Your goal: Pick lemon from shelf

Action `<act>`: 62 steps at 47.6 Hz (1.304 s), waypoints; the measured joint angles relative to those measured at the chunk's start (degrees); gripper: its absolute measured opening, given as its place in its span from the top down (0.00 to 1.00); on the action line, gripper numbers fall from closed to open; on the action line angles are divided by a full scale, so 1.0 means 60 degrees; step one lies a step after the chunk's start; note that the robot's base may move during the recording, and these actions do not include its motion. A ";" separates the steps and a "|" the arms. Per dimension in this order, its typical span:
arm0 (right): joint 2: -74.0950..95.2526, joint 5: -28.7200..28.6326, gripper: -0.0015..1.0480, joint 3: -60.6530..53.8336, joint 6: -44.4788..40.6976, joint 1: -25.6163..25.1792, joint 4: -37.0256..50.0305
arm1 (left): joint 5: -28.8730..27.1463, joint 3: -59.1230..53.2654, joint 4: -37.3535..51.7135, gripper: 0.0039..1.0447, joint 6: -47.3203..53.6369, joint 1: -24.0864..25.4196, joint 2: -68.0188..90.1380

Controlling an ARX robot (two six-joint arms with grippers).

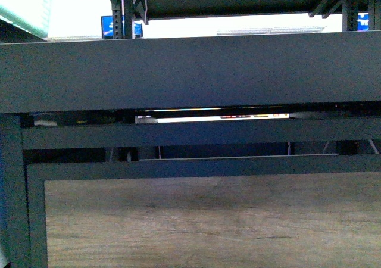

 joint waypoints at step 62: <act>0.0007 -0.0011 0.07 0.0000 0.0000 0.0000 0.0000 | -0.0004 0.0000 0.0000 0.07 0.0000 0.0000 0.0011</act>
